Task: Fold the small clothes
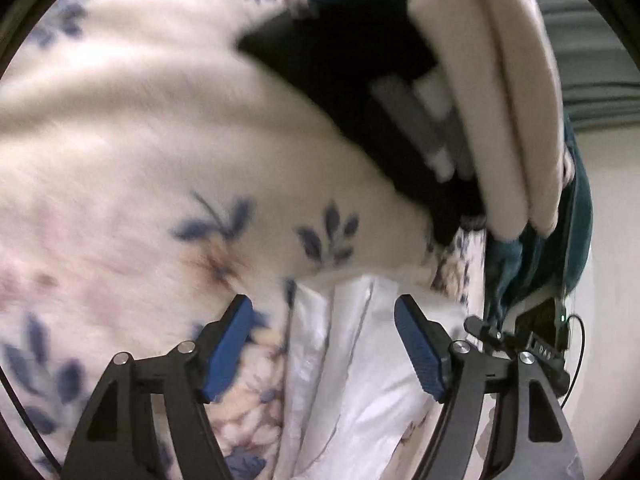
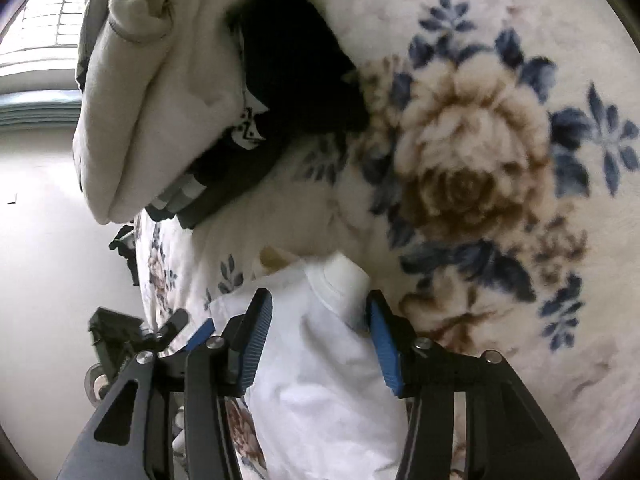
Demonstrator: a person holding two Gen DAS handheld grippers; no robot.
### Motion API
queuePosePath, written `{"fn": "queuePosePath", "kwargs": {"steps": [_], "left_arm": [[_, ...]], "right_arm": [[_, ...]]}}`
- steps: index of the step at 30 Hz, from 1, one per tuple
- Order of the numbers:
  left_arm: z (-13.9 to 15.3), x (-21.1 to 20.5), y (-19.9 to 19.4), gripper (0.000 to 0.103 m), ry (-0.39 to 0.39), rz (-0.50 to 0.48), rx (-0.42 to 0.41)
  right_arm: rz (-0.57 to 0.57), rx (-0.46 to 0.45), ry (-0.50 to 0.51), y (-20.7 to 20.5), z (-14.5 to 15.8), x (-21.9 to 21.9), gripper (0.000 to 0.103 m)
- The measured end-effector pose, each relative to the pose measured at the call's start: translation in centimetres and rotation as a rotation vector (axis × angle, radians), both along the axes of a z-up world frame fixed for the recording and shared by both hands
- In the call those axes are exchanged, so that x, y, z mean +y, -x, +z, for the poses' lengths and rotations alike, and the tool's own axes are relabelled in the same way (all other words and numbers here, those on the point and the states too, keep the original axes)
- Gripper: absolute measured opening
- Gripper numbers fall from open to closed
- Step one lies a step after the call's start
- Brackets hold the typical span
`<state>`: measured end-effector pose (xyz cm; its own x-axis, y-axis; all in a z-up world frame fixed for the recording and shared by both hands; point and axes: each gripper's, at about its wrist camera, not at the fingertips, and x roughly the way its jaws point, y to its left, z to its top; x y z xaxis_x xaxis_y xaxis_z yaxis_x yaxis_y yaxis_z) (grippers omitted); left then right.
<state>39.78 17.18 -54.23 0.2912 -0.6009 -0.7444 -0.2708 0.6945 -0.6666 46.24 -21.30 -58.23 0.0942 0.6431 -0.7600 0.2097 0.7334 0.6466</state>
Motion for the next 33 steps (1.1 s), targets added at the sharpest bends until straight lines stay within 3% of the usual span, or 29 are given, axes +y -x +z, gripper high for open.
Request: {"fn": "queuePosePath", "kwargs": {"steps": [5,7,8,12,14,16,22,27,31,33], "left_arm": [[0.1,-3.1,-1.5,0.07,-0.092,-0.07,-0.018],[0.9,-4.1,-2.2,0.036,-0.129,-0.113,-0.051],[1.1,-4.6,-2.5,0.009,-0.139,-0.137,-0.053],[1.7,-5.2,-1.9,0.009,-0.17,-0.178,-0.097],[2.0,-5.8,-1.9,0.008,-0.167,-0.171,-0.111],[3.1,-5.3,-1.4,0.008,-0.158,-0.163,-0.138],[7.5,-4.9,1.7,0.008,-0.078,-0.142,-0.261],[10.9,-3.9,6.9,0.008,-0.014,-0.168,-0.315],[11.1,-3.2,11.9,0.008,0.02,-0.23,-0.249],[10.1,-3.1,14.5,0.017,0.043,-0.252,-0.165]], "right_arm": [[-0.016,0.077,-0.042,0.9,-3.3,-0.6,0.051],[-0.015,0.089,-0.061,1.0,-4.3,-0.7,0.051],[-0.01,0.096,-0.076,0.8,-4.8,-0.4,0.051],[0.009,0.088,-0.08,0.1,-5.3,1.3,0.048],[0.015,0.081,-0.078,-0.3,-5.0,2.0,0.025],[0.024,0.056,-0.057,-0.6,-4.2,2.8,0.012],[0.037,-0.069,-0.076,0.9,0.9,3.0,0.007],[0.064,-0.174,-0.073,5.9,5.3,2.7,0.007],[0.153,-0.209,-0.059,11.3,7.5,3.6,0.007],[0.224,-0.166,-0.104,13.9,7.5,4.4,0.009]]}}
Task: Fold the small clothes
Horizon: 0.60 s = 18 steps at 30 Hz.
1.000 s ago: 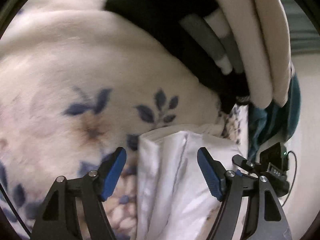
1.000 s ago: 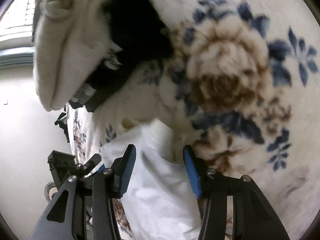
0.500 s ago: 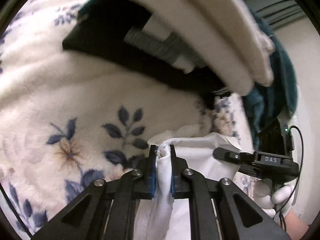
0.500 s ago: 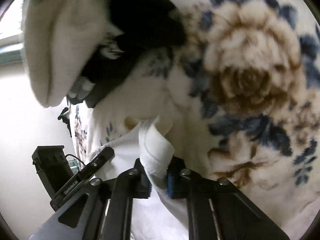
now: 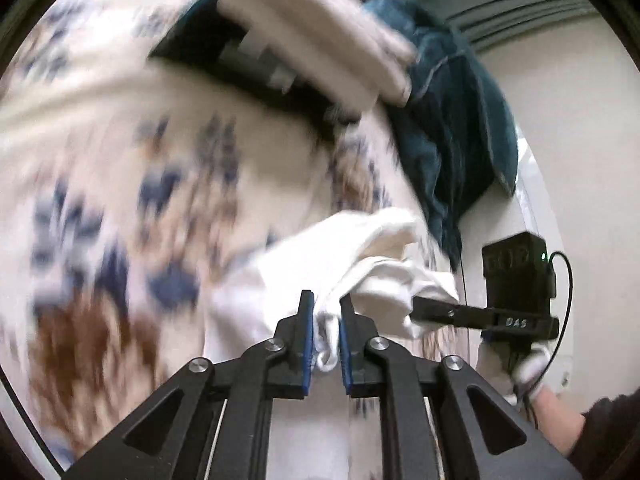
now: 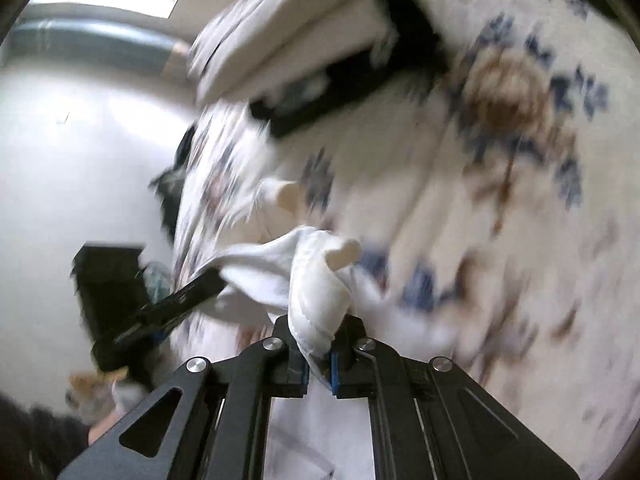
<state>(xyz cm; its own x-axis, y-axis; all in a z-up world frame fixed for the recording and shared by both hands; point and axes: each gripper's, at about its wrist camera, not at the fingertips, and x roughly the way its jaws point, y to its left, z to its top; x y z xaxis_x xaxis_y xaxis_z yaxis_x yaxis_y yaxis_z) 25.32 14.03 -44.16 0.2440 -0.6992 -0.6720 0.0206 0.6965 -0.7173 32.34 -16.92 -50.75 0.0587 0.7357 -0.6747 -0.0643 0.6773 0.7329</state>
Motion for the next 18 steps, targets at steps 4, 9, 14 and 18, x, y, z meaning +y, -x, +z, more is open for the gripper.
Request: {"fn": "queuePosePath", "kwargs": {"steps": [4,9,14,18], "left_arm": [[-2.8,2.3,5.0,0.055,-0.028,0.02,0.175],[-2.6,4.8,6.8,0.055,-0.066,0.108,0.227],[-0.9,4.8,4.5,0.055,-0.134,0.149,0.164],[-2.5,3.3,2.2,0.055,-0.264,0.149,0.185]], "right_arm": [[0.149,0.1,-0.008,5.3,-0.8,-0.8,0.04],[0.178,0.099,-0.006,8.4,0.0,-1.5,0.048],[-0.012,0.141,-0.022,6.7,-0.8,-2.8,0.051],[-0.095,0.21,0.126,6.4,-2.8,-1.3,0.051]]}}
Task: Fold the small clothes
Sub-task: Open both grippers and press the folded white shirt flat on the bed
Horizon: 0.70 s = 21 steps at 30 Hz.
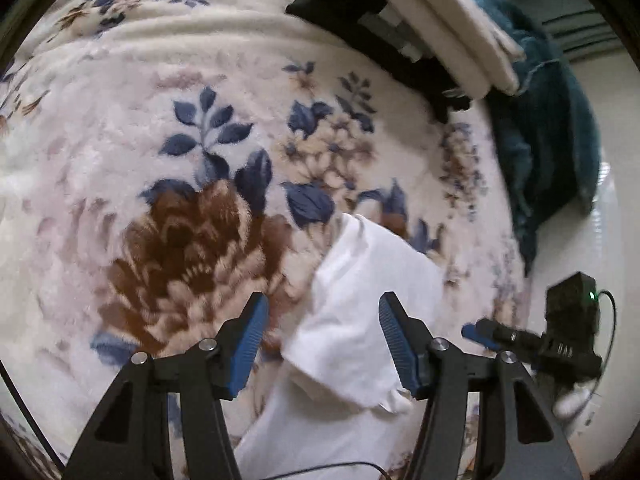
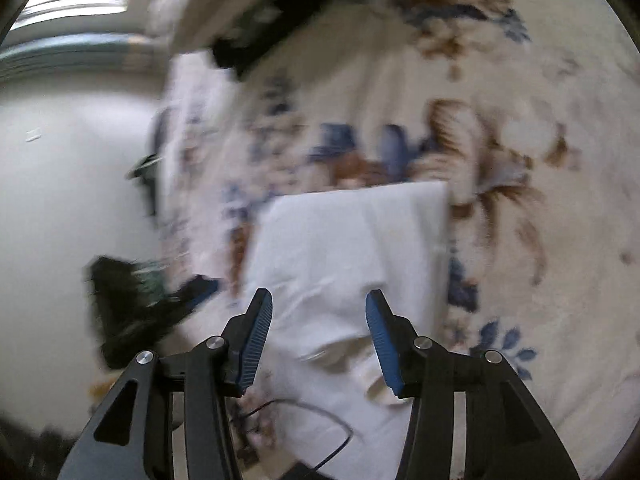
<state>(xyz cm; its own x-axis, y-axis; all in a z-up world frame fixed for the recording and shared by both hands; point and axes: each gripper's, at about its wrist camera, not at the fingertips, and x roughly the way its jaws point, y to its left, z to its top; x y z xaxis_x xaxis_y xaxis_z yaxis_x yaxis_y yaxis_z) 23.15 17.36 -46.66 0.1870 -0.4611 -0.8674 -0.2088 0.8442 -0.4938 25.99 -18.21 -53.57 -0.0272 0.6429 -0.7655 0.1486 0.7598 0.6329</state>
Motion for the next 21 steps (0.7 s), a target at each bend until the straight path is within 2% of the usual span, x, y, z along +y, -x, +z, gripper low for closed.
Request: {"fn": "queuePosePath", "kwargs": {"steps": [2,5,6,7,8,9,10,12,14,16,19,21], "left_arm": [[-1.4,-0.1,0.1,0.055,0.002,-0.01,0.028],[-3.6,-0.4,1.0,0.054,0.029,-0.036,0.079],[-4.1,-0.5,1.4,0.048,0.041,-0.03,0.075],[-4.2,-0.4,1.9,0.034,0.063,-0.027,0.052],[-4.0,-0.3,2.3,0.008,0.081,-0.03,0.05],[-4.0,-0.3,2.7,0.007,0.095,-0.034,0.052],[-3.6,0.0,3.3,0.006,0.103,-0.025,0.04],[-3.0,0.7,3.8,0.005,0.139,-0.007,0.035],[-3.0,1.3,4.0,0.006,0.165,-0.001,0.062],[-3.2,1.4,3.9,0.006,0.151,-0.03,0.073],[-3.4,1.2,3.5,0.008,0.162,-0.079,0.089],[-3.8,1.0,3.3,0.011,0.177,-0.11,0.111]], "right_arm": [[-0.037,0.036,0.07,0.8,-0.8,0.0,0.051],[-0.124,0.1,0.093,2.9,-2.1,-0.6,0.051],[-0.149,0.137,0.109,3.9,-2.8,-0.7,0.051],[-0.16,0.169,0.117,4.8,-3.6,-0.6,0.051],[-0.161,0.21,0.144,5.7,-4.4,-0.4,0.051],[-0.17,0.249,0.174,6.6,-5.2,-0.2,0.051],[-0.18,0.265,0.176,7.4,-5.5,-0.1,0.041],[-0.241,0.304,0.22,9.2,-6.0,0.0,0.004],[-0.276,0.289,0.294,9.8,-5.3,-0.4,0.004],[-0.302,0.26,0.355,10.0,-4.3,-1.2,0.003],[-0.302,0.274,0.304,9.9,-3.7,-1.4,0.004],[-0.287,0.265,0.315,9.7,-3.3,-1.1,0.005]]}}
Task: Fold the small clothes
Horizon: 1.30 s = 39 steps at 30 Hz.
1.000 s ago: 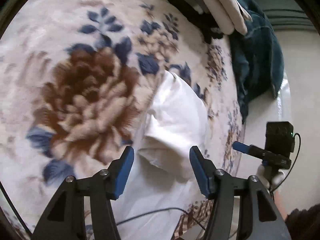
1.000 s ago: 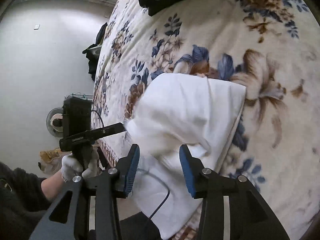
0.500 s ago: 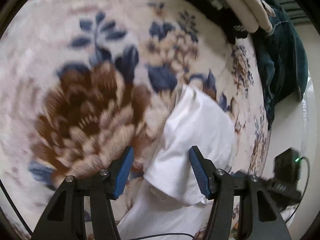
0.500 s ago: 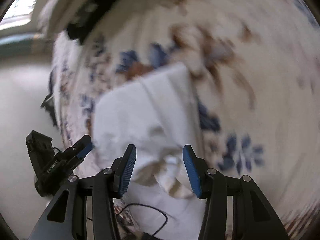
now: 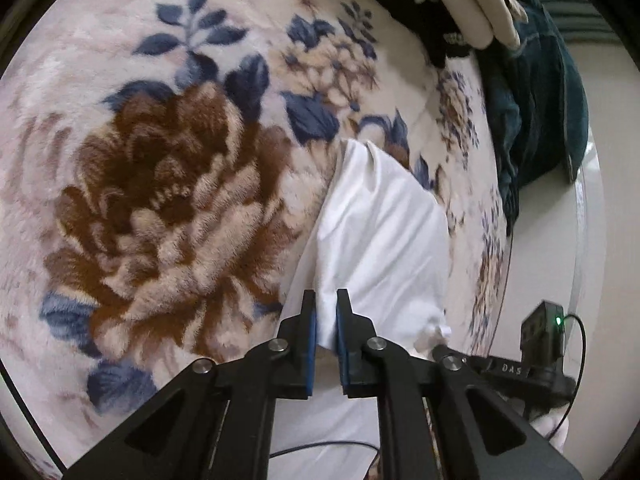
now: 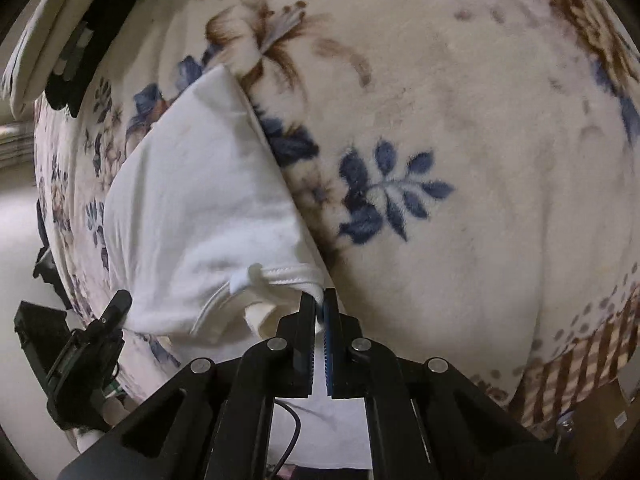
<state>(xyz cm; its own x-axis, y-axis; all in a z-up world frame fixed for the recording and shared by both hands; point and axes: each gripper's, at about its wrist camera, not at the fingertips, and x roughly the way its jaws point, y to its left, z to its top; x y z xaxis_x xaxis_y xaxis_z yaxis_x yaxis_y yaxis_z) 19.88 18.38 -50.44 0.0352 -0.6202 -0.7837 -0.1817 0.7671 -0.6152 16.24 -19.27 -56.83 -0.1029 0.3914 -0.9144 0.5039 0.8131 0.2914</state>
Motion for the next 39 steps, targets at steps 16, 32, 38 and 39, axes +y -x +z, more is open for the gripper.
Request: {"fn": "queuePosePath", "kwargs": {"steps": [16,32,38,39], "left_arm": [[-2.1,-2.3,0.7,0.047,-0.053,-0.098,0.012],[4.5,1.6,15.2,0.057,-0.187,-0.151,0.039],[-1.7,0.5,21.7,0.057,-0.158,-0.159,0.225],[-2.5,0.3,22.4,0.057,-0.15,-0.158,0.255]], "right_arm": [[0.003,-0.071,0.074,-2.0,-1.7,4.1,0.053],[-0.022,-0.012,-0.114,14.1,4.1,2.0,0.053],[-0.002,0.113,-0.162,21.4,-1.4,2.4,0.053],[-0.001,0.125,-0.172,22.0,-2.1,2.2,0.053]]}}
